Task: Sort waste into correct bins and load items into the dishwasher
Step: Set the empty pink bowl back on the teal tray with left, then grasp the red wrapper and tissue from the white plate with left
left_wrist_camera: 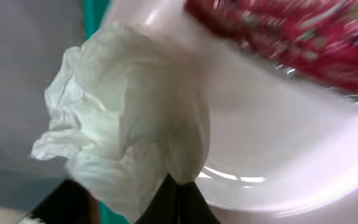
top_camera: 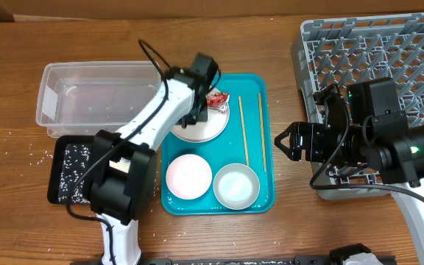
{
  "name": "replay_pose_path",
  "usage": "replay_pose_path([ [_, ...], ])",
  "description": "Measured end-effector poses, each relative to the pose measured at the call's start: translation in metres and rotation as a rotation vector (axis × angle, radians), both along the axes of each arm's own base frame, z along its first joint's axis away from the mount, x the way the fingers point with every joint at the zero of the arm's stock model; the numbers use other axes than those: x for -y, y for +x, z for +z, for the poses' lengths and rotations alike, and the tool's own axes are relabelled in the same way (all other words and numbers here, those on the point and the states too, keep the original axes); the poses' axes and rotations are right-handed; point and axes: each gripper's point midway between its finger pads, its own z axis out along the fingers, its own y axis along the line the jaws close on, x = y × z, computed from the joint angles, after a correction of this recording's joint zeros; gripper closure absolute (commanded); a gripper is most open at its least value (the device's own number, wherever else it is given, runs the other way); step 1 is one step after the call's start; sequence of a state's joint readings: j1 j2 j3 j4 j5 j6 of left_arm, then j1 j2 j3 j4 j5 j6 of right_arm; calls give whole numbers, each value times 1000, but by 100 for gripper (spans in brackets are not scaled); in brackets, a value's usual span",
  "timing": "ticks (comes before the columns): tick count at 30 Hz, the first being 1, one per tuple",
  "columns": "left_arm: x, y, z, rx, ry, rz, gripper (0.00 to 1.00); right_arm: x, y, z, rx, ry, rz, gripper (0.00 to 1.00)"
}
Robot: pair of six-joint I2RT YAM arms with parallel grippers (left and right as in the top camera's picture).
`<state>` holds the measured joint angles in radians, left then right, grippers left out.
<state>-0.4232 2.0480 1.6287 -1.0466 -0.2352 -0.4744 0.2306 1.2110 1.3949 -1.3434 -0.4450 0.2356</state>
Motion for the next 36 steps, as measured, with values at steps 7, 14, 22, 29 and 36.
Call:
replay_pose_path([
  [7,-22,24,154,322,-76,51,96,0,0,0,1,0,0,15],
  [14,-118,27,111,185,4,285,55,-1,2,1,9,2,1,15],
  [22,-32,74,89,265,-252,77,32,1,3,0,12,-6,-4,15],
  [29,52,73,14,172,-302,58,45,2,3,0,15,-13,-8,15],
  [36,57,66,-47,46,-335,185,90,2,3,0,14,-14,-8,15],
])
